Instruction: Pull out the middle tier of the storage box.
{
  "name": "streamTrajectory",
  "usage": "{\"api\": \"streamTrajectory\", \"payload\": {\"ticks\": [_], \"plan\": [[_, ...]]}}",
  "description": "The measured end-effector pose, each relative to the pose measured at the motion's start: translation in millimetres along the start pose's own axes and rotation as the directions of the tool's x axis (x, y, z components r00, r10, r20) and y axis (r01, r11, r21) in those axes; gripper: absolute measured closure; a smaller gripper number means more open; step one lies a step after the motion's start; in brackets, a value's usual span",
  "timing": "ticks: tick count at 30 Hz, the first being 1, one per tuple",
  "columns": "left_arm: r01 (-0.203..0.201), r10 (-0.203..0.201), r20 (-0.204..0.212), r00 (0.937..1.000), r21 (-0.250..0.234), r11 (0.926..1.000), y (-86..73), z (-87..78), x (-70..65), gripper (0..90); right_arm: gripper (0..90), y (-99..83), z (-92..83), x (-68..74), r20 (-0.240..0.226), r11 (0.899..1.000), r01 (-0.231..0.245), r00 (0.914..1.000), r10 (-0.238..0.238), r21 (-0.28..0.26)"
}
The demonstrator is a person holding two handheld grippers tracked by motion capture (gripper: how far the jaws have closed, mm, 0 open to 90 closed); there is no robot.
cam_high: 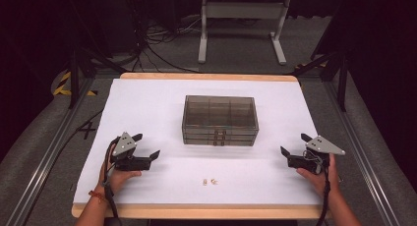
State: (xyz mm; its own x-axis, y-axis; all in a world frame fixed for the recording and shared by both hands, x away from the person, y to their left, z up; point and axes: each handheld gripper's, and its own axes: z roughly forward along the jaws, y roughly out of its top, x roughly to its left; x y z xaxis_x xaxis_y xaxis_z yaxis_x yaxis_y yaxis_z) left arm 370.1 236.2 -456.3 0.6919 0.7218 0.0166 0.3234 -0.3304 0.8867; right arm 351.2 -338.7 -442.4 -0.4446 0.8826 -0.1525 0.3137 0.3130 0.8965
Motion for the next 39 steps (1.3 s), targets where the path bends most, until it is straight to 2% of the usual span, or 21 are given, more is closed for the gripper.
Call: {"api": "streamTrajectory", "payload": {"ticks": [3, 6, 8, 10, 11, 12, 14, 15, 16, 18, 22, 24, 25, 28, 29, 31, 32, 34, 36, 39], "plan": [[0.013, -0.013, 0.018, 0.9998, -0.005, 0.9999, -0.5, -1.0, 0.0, 10.6, 9.7, 0.2, -0.3, 1.2, 0.006, 1.0, 0.006, 1.0, -0.006, 0.005], [0.011, -0.011, 0.008, 0.9999, -0.004, 0.9999, -0.3, -1.2, 0.7, 9.8, 9.9, 0.6, 0.3, 2.9, 0.016, 1.0, 0.02, 0.9997, -0.02, 0.01], [0.013, -0.012, -0.016, 0.9998, 0.018, 0.9997, 0.6, 0.9, -2.0, 9.9, 11.1, 0.8, 0.6, 4.8, 0.024, 0.999, 0.04, 0.9989, -0.04, 0.011], [-0.011, 0.012, -0.018, 0.9998, 0.037, 0.9992, 1.6, 1.4, -3.2, 9.9, 12.3, 1.2, 0.4, 6.1, 0.028, 0.999, 0.05, 0.9983, -0.05, 0.019], [-0.01, 0.01, -0.016, 0.9998, 0.039, 0.9992, 1.9, 1.3, -3.3, 9.9, 12.6, 1.3, 0.2, 6.3, 0.027, 0.998, 0.054, 0.9981, -0.055, 0.021], [0.008, -0.007, -0.004, 1.0, 0.026, 0.9996, 1.8, 0.7, -3.1, 9.8, 14.2, 1.6, -0.4, 6.2, 0.023, 0.998, 0.058, 0.9981, -0.058, 0.019], [0.012, -0.012, 0.005, 0.9999, 0.017, 0.9998, 3.5, -0.1, -2.9, 9.8, 17.5, 2.0, -3.3, 7.0, 0.0, 0.999, 0.053, 0.9986, -0.053, 0.002], [0.029, -0.03, 0.03, 0.9991, 0.009, 0.9995, 5.5, -0.4, -2.4, 9.8, 21.4, 2.5, -4.9, 8.7, 0.007, 0.998, 0.063, 0.998, -0.063, -0.009], [0.03, -0.03, 0.038, 0.9988, -0.003, 0.9995, 9.3, -0.9, -2.3, 9.9, 25.0, 3.9, -6.6, 11.0, 0.016, 0.996, 0.087, 0.9961, -0.087, -0.009], [0.026, -0.024, 0.059, 0.998, -0.031, 0.9992, 17.5, -1.9, -3.0, 11.9, 29.0, 7.6, -9.9, 16.7, 0.018, 0.992, 0.128, 0.9917, -0.127, -0.025], [-0.016, 0.02, 0.077, 0.9969, -0.048, 0.9987, 37.9, -1.2, -8.2, 18.4, 38.1, 18.3, -17.6, 30.2, 0.047, 0.98, 0.189, 0.9813, -0.187, -0.056], [-0.046, 0.05, 0.086, 0.995, -0.055, 0.9975, 45.3, -0.9, -10.2, 27.9, 41.6, 23.1, -20.4, 37.5, 0.038, 0.974, 0.214, 0.9767, -0.211, -0.073], [-0.063, 0.067, 0.078, 0.9947, -0.058, 0.9964, 49.8, -0.3, -11.7, 28.9, 42.1, 24.8, -21.1, 41.2, 0.042, 0.97, 0.23, 0.973, -0.227, -0.077], [-0.074, 0.083, 0.097, 0.9918, -0.096, 0.9926, 65.8, 1.1, -13.1, 40.3, 44.8, 28.8, -21.8, 50.6, 0.051, 0.96, 0.267, 0.9633, -0.264, -0.087], [-0.075, 0.086, 0.108, 0.9904, -0.103, 0.9918, 70.9, 2.5, -14.1, 44.8, 45.7, 30.2, -21.5, 54.5, 0.057, 0.954, 0.287, 0.9576, -0.283, -0.086], [-0.104, 0.117, 0.117, 0.9862, -0.113, 0.9882, 85.1, 7.5, -17.8, 51.7, 48.0, 32.1, -20.7, 60.6, 0.063, 0.946, 0.311, 0.9499, -0.306, -0.089], [-0.104, 0.117, 0.117, 0.9862, -0.113, 0.9882, 85.1, 7.5, -17.8, 57.1, 48.0, 32.1, -20.7, 60.6, 0.063, 0.946, 0.311, 0.9499, -0.306, -0.089], [-0.136, 0.147, 0.104, 0.9837, -0.104, 0.9853, 95.2, 12.9, -22.0, 58.0, 52.2, 34.2, -17.8, 69.2, 0.056, 0.938, 0.337, 0.9411, -0.333, -0.084], [-0.147, 0.157, 0.103, 0.9822, -0.101, 0.984, 104.0, 17.9, -24.8, 65.0, 55.4, 35.8, -15.1, 75.7, 0.053, 0.931, 0.355, 0.9348, -0.351, -0.082], [-0.158, 0.169, 0.106, 0.98, -0.1, 0.9823, 112.5, 25.8, -26.8, 72.7, 58.9, 38.8, -10.7, 88.2, 0.052, 0.913, 0.4, 0.9165, -0.397, -0.081]]}}
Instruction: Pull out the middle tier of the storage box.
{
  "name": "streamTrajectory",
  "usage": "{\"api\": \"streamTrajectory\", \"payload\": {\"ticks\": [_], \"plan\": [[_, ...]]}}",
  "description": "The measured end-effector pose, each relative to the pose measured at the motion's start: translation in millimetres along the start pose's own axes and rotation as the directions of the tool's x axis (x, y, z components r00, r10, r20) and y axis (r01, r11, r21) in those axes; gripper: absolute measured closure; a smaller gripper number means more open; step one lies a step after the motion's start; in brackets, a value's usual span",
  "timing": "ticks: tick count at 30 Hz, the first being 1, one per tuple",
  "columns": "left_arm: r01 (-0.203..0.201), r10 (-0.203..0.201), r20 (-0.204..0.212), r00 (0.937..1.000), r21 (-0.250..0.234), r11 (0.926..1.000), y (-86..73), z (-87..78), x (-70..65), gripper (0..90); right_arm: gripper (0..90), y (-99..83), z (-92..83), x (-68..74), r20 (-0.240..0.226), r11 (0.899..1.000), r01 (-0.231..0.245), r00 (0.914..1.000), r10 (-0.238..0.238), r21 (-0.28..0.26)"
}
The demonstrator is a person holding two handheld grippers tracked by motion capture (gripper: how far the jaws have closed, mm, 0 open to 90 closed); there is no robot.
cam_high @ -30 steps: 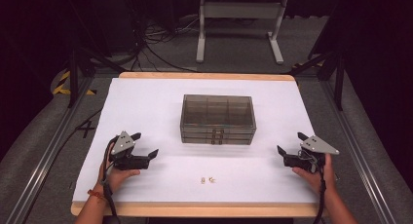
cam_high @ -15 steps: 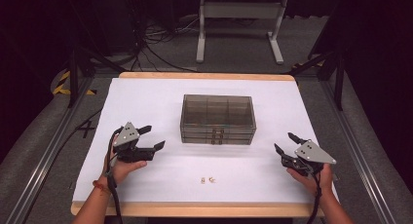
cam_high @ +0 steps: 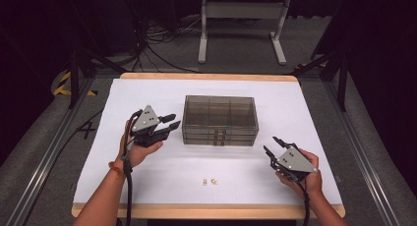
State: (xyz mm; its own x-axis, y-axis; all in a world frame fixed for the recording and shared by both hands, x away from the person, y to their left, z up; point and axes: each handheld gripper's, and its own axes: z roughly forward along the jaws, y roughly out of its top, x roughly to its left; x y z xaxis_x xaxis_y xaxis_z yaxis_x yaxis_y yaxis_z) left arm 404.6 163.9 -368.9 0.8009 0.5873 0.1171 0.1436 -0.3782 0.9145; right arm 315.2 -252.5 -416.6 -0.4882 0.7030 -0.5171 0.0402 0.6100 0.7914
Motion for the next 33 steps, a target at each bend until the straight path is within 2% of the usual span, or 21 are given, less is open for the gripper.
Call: {"api": "streamTrajectory", "payload": {"ticks": [2, 3, 5, 8, 13, 16, 19, 22, 27, 28, 29, 30, 31, 32, 33], "plan": [[-0.02, 0.021, -0.015, 0.9997, 0.025, 0.9995, 4.1, 8.7, -1.1, 78.2, 60.6, 4.5, 3.5, 6.6, -0.012, 1.0, 0.03, 0.9995, -0.03, -0.006], [-0.02, 0.021, -0.015, 0.9997, 0.025, 0.9995, 4.1, 8.7, -1.1, 81.1, 60.6, 4.5, 3.5, 6.6, -0.012, 1.0, 0.03, 0.9995, -0.03, -0.006], [-0.034, 0.035, -0.023, 0.9991, 0.043, 0.9985, 6.2, 14.4, -0.5, 83.7, 63.0, 10.7, 7.5, 14.9, -0.03, 0.998, 0.068, 0.9972, -0.068, -0.011], [-0.026, 0.026, -0.004, 0.9996, 0.056, 0.9981, 7.3, 19.6, 0.3, 88.0, 63.9, 19.3, 10.1, 21.9, -0.034, 0.995, 0.102, 0.9942, -0.103, -0.022], [-0.038, 0.039, -0.003, 0.9992, 0.095, 0.9948, 7.6, 28.5, -0.9, 88.3, 63.0, 29.8, 17.3, 32.3, -0.017, 0.987, 0.154, 0.9877, -0.155, -0.04], [-0.031, 0.031, -0.006, 0.9995, 0.107, 0.9938, 7.3, 33.8, -1.0, 86.1, 64.6, 35.6, 24.8, 42.7, -0.02, 0.98, 0.195, 0.9804, -0.196, -0.05], [-0.018, 0.019, -0.01, 0.9998, 0.111, 0.9937, 7.9, 35.4, -0.3, 86.9, 66.3, 39.0, 29.5, 49.0, -0.026, 0.975, 0.213, 0.9763, -0.215, -0.057], [-0.012, 0.015, -0.026, 0.9996, 0.115, 0.9933, 8.3, 36.3, 0.6, 89.5, 68.6, 46.9, 37.9, 63.2, -0.021, 0.959, 0.274, 0.9609, -0.276, -0.067], [-0.022, 0.026, -0.034, 0.9991, 0.118, 0.9927, 8.1, 37.0, 1.0, 89.8, 71.4, 58.5, 50.3, 89.1, -0.001, 0.922, 0.381, 0.9241, -0.382, -0.068], [-0.022, 0.026, -0.034, 0.9991, 0.118, 0.9927, 8.1, 37.0, 1.0, 89.8, 71.4, 58.5, 50.3, 89.1, -0.001, 0.922, 0.381, 0.9241, -0.382, -0.068], [-0.013, 0.017, -0.034, 0.9993, 0.117, 0.993, 7.9, 37.3, 1.0, 89.8, 71.7, 59.7, 52.0, 92.0, 0.002, 0.914, 0.401, 0.9156, -0.402, -0.064], [-0.014, 0.018, -0.037, 0.9992, 0.113, 0.9935, 7.7, 37.3, 1.5, 89.9, 71.7, 61.9, 56.2, 98.7, 0.017, 0.897, 0.441, 0.8977, -0.44, -0.044], [-0.014, 0.018, -0.036, 0.9992, 0.112, 0.9936, 7.6, 37.4, 1.6, 89.8, 71.7, 62.5, 58.8, 101.7, 0.031, 0.888, 0.458, 0.8891, -0.457, -0.037], [-0.014, 0.018, -0.036, 0.9992, 0.112, 0.9936, 7.6, 37.4, 1.6, 89.9, 71.7, 62.5, 58.8, 101.7, 0.031, 0.888, 0.458, 0.8891, -0.457, -0.037], [-0.017, 0.021, -0.033, 0.9993, 0.117, 0.993, 7.9, 37.3, 1.2, 89.9, 71.5, 63.3, 61.8, 105.3, 0.031, 0.88, 0.475, 0.8797, -0.475, -0.012]]}}
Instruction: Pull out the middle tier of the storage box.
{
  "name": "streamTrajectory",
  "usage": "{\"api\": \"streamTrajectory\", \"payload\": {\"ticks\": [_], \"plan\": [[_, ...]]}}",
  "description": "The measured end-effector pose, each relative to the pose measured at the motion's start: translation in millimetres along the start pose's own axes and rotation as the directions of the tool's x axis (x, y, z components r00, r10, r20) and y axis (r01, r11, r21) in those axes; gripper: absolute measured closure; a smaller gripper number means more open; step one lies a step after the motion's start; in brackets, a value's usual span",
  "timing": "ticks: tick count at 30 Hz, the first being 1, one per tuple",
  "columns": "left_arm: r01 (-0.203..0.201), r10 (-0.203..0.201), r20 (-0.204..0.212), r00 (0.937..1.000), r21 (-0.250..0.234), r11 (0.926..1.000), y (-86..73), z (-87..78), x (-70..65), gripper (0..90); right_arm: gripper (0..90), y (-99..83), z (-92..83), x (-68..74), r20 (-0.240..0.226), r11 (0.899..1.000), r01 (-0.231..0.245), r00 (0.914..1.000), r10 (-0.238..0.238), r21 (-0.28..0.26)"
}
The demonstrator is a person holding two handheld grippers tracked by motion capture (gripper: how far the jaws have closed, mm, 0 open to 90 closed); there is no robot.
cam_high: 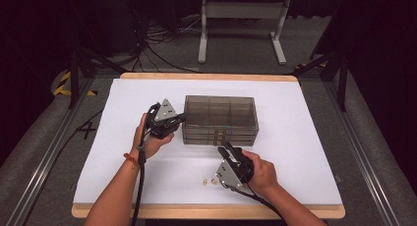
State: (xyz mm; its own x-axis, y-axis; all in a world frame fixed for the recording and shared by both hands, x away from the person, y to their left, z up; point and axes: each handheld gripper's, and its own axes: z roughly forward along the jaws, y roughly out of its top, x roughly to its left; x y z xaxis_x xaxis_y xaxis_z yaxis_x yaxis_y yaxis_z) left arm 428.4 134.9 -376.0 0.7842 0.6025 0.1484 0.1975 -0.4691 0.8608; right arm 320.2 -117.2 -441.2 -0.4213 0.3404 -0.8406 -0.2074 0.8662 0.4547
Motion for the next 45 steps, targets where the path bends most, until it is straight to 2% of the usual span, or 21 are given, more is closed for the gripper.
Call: {"api": "streamTrajectory", "payload": {"ticks": [2, 4, 7, 9, 10, 12, 15, 16, 18, 19, 22, 23, 27, 28, 29, 32, 34, 39, 42, 45], "plan": [[-0.011, 0.011, -0.007, 0.9999, 0.003, 0.9999, 0.7, 0.0, -0.4, 89.9, 72.5, 3.5, 6.6, 5.5, 0.03, 0.997, 0.056, 0.9979, -0.057, 0.048], [-0.01, 0.01, -0.005, 0.9999, 0.004, 0.9999, 0.6, 0.0, -0.2, 89.9, 74.1, 4.5, 9.9, 6.1, 0.04, 0.995, 0.066, 0.9968, -0.069, 0.072], [-0.002, 0.002, 0.004, 1.0, 0.001, 1.0, 0.1, -0.1, 1.2, 89.9, 74.6, 5.0, 13.8, 8.1, 0.053, 0.994, 0.07, 0.9958, -0.075, 0.082], [0.002, -0.002, 0.009, 1.0, -0.001, 1.0, -0.3, -0.1, 1.7, 89.9, 75.0, 4.8, 17.3, 9.8, 0.058, 0.99, 0.1, 0.9926, -0.107, 0.099], [0.004, -0.004, 0.01, 0.9999, -0.003, 1.0, -0.5, 0.0, 1.9, 89.9, 75.0, 4.3, 18.8, 10.0, 0.038, 0.99, 0.103, 0.9935, -0.107, 0.098], [0.006, -0.006, 0.01, 0.9999, -0.005, 1.0, -0.6, 0.0, 2.0, 89.9, 75.0, 3.8, 21.2, 11.3, 0.067, 0.99, 0.095, 0.9925, -0.102, 0.104], [-0.001, 0.001, 0.017, 0.9999, -0.003, 1.0, -0.4, 0.0, 2.3, 89.9, 75.1, 4.0, 23.6, 13.0, 0.066, 0.989, 0.097, 0.9923, -0.105, 0.107], [0.001, -0.001, 0.021, 0.9998, -0.003, 1.0, -0.3, 0.0, 2.8, 89.9, 75.1, 4.4, 24.2, 14.6, 0.089, 0.988, 0.102, 0.9896, -0.113, 0.113], [0.004, -0.004, 0.022, 0.9997, -0.004, 1.0, -0.3, 0.1, 3.0, 89.9, 75.0, 5.3, 26.4, 16.0, 0.1, 0.985, 0.119, 0.9862, -0.132, 0.121], [0.002, -0.001, 0.023, 0.9997, -0.003, 1.0, -0.2, 0.1, 3.1, 90.0, 75.5, 5.7, 27.2, 16.2, 0.09, 0.983, 0.136, 0.985, -0.147, 0.127], [0.007, -0.007, 0.024, 0.9997, -0.003, 1.0, -0.1, 0.3, 2.9, 90.0, 76.9, 7.2, 31.3, 15.8, 0.114, 0.976, 0.152, 0.9787, -0.17, 0.156], [0.009, -0.009, 0.024, 0.9997, -0.003, 1.0, -0.1, 0.3, 3.2, 89.9, 77.3, 7.0, 32.3, 16.6, 0.103, 0.973, 0.158, 0.9788, -0.177, 0.169], [0.017, -0.017, 0.03, 0.9994, -0.004, 0.9999, -0.5, 0.3, 3.6, 89.9, 78.7, 8.7, 34.7, 20.4, 0.137, 0.961, 0.204, 0.9633, -0.231, 0.184], [0.017, -0.017, 0.03, 0.9994, -0.004, 0.9999, -0.5, 0.3, 3.6, 89.9, 78.7, 8.7, 34.7, 20.4, 0.137, 0.961, 0.204, 0.9633, -0.231, 0.184], [0.016, -0.016, 0.03, 0.9994, -0.003, 0.9999, -0.3, 0.3, 3.6, 89.9, 79.2, 9.1, 35.1, 21.6, 0.146, 0.958, 0.213, 0.9593, -0.242, 0.189], [0.025, -0.025, 0.031, 0.9992, -0.001, 0.9997, -0.2, 0.3, 3.7, 90.0, 80.2, 11.4, 36.5, 23.7, 0.147, 0.944, 0.259, 0.9453, -0.291, 0.205], [0.024, -0.024, 0.027, 0.9994, -0.002, 0.9997, -0.2, 0.3, 3.1, 89.9, 80.3, 13.0, 36.8, 24.2, 0.143, 0.939, 0.266, 0.9429, -0.301, 0.219], [0.019, -0.019, 0.02, 0.9996, -0.002, 0.9998, -0.1, 0.5, 2.8, 90.0, 80.4, 13.3, 36.7, 24.9, 0.147, 0.943, 0.249, 0.9473, -0.284, 0.221], [0.021, -0.021, 0.019, 0.9996, -0.003, 0.9998, -0.2, 0.7, 2.9, 90.0, 80.5, 14.0, 36.3, 23.9, 0.143, 0.941, 0.254, 0.9467, -0.289, 0.222], [0.022, -0.022, 0.017, 0.9996, -0.003, 0.9998, -0.2, 1.0, 2.8, 90.0, 80.6, 14.4, 34.2, 23.1, 0.13, 0.942, 0.253, 0.9496, -0.285, 0.22]]}}
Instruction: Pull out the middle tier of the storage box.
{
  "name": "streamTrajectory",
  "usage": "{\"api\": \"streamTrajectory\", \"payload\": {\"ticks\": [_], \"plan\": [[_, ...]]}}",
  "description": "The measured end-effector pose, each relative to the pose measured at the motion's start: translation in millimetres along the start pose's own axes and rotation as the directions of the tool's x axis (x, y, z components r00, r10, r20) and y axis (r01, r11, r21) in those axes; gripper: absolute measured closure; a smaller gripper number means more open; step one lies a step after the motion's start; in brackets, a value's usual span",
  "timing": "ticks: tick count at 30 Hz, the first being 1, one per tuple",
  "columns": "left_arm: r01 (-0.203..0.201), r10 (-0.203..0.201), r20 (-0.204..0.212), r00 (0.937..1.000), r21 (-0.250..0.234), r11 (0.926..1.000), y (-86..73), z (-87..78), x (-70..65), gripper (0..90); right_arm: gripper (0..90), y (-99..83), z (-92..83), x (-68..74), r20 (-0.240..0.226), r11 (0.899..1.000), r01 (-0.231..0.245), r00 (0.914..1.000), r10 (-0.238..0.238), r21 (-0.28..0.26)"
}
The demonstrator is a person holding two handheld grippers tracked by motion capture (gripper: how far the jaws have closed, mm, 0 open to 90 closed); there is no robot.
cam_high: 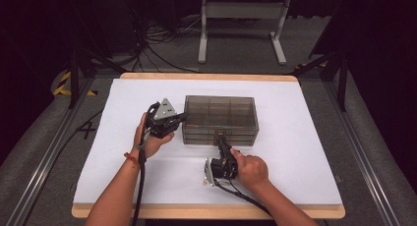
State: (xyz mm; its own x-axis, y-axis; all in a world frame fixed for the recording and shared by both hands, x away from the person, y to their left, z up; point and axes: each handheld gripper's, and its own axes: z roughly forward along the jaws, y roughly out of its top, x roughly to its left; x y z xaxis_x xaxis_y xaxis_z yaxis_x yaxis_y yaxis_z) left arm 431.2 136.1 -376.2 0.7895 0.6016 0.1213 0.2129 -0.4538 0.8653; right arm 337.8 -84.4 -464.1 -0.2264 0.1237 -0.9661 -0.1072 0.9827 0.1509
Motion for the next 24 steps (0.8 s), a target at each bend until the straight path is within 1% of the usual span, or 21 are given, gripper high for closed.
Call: {"api": "streamTrajectory", "payload": {"ticks": [3, 5, 8, 9, 12, 15, 16, 17, 18, 19, 20, 21, 22, 23, 24], "plan": [[0.0, 0.0, -0.001, 1.0, 0.004, 1.0, 0.5, 0.2, -0.2, 90.0, 80.5, 0.0, -2.7, 0.1, -0.001, 1.0, -0.006, 1.0, 0.006, -0.003], [-0.001, 0.001, -0.003, 1.0, 0.005, 1.0, 0.9, 0.4, -0.2, 90.0, 80.5, 0.3, -4.2, -0.4, -0.012, 1.0, -0.008, 0.9999, 0.008, -0.006], [0.001, -0.001, -0.002, 1.0, 0.005, 1.0, 0.8, 0.4, -0.4, 90.0, 80.5, 0.7, -5.8, 0.3, -0.01, 1.0, -0.014, 0.9999, 0.014, -0.004], [0.001, -0.001, -0.003, 1.0, 0.005, 1.0, 0.7, 0.3, -0.4, 90.0, 80.5, 0.7, -6.3, 0.0, -0.013, 1.0, -0.009, 0.9999, 0.009, -0.003], [0.0, 0.0, -0.003, 1.0, 0.005, 1.0, 1.0, 0.4, -0.3, 90.0, 80.5, 0.5, -8.4, 0.0, -0.018, 1.0, -0.013, 0.9998, 0.013, -0.011], [-0.025, 0.026, -0.02, 0.9995, 0.02, 0.9995, 3.0, 0.1, -2.1, 90.0, 80.4, 0.6, -11.3, 0.5, -0.02, 1.0, -0.012, 0.9997, 0.011, -0.015], [-0.025, 0.026, -0.02, 0.9995, 0.02, 0.9995, 3.0, 0.1, -2.1, 90.0, 80.4, 0.3, -12.8, 0.0, -0.027, 1.0, -0.013, 0.9996, 0.013, -0.02], [-0.038, 0.039, -0.027, 0.9989, 0.032, 0.9987, 4.1, -0.5, -3.8, 90.0, 80.4, 0.3, -12.8, 0.0, -0.027, 1.0, -0.013, 0.9996, 0.013, -0.02], [-0.06, 0.062, -0.043, 0.9972, 0.046, 0.9972, 5.7, -1.5, -6.1, 90.0, 80.3, -0.1, -14.4, 0.2, -0.028, 1.0, -0.022, 0.9994, 0.022, -0.019], [-0.083, 0.087, -0.066, 0.994, 0.058, 0.9948, 7.0, -3.3, -9.7, 90.0, 80.2, -0.5, -15.3, 0.3, -0.027, 1.0, -0.021, 0.9994, 0.02, -0.023], [-0.1, 0.103, -0.074, 0.9919, 0.055, 0.9935, 7.7, -6.7, -12.9, 90.0, 80.1, -1.0, -17.0, -0.5, -0.033, 1.0, -0.021, 0.9992, 0.021, -0.021], [-0.106, 0.109, -0.078, 0.991, 0.04, 0.9936, 7.8, -10.2, -15.3, 90.0, 79.8, -1.9, -18.6, -1.4, -0.05, 0.999, -0.036, 0.9982, 0.034, -0.03], [-0.11, 0.111, -0.076, 0.9909, 0.024, 0.9936, 7.7, -15.7, -17.8, 90.0, 80.0, -2.8, -20.3, -2.6, -0.063, 0.998, -0.056, 0.9965, 0.054, -0.037], [-0.106, 0.106, -0.078, 0.9913, 0.002, 0.9944, 6.6, -21.8, -21.5, 90.0, 79.8, -4.3, -22.4, -4.6, -0.083, 0.996, -0.075, 0.994, 0.072, -0.044], [-0.106, 0.106, -0.078, 0.9913, 0.002, 0.9944, 6.6, -21.8, -21.5, 90.0, 79.8, -4.3, -22.4, -4.6, -0.083, 0.996, -0.075, 0.994, 0.072, -0.044]]}}
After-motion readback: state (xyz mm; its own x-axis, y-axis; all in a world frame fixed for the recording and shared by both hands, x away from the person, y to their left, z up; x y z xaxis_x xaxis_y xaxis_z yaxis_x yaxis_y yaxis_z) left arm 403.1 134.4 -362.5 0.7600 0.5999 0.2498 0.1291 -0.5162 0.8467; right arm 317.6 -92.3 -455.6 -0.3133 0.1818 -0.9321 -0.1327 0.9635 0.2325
